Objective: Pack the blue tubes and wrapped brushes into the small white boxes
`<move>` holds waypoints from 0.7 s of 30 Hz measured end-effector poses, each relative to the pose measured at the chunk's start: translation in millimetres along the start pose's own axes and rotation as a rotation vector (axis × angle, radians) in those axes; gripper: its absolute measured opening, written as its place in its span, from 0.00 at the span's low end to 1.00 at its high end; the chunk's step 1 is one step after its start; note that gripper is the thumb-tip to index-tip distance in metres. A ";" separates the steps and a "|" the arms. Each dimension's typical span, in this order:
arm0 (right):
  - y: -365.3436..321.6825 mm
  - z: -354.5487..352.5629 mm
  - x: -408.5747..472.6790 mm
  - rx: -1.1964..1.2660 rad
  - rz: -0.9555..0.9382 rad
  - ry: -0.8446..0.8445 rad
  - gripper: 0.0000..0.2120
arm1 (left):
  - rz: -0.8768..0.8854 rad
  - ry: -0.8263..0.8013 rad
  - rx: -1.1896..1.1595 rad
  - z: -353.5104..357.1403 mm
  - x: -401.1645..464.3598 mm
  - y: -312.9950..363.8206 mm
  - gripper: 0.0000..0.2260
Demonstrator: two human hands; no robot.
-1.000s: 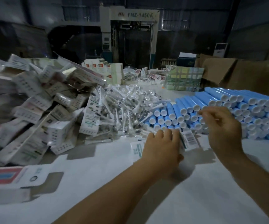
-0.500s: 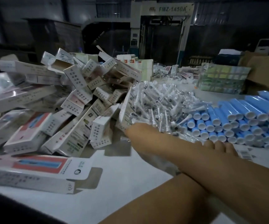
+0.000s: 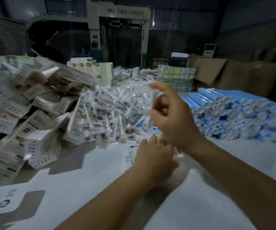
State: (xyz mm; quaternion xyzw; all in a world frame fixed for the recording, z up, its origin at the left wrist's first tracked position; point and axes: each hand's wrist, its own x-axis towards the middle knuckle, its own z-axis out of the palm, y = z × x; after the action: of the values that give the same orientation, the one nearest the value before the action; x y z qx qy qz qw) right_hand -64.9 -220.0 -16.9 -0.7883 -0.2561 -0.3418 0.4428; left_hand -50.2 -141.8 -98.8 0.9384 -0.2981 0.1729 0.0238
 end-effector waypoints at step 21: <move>63.7 -49.5 -70.1 0.056 0.588 0.376 0.16 | -0.075 0.232 -0.081 5.0 8.3 10.6 0.36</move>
State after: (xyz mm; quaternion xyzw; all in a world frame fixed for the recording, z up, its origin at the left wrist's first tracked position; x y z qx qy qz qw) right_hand -79.9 -300.7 -85.3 -0.7391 0.0585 -0.3318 0.5833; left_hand -48.3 -155.8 -101.3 0.9209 -0.2650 0.2670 0.1024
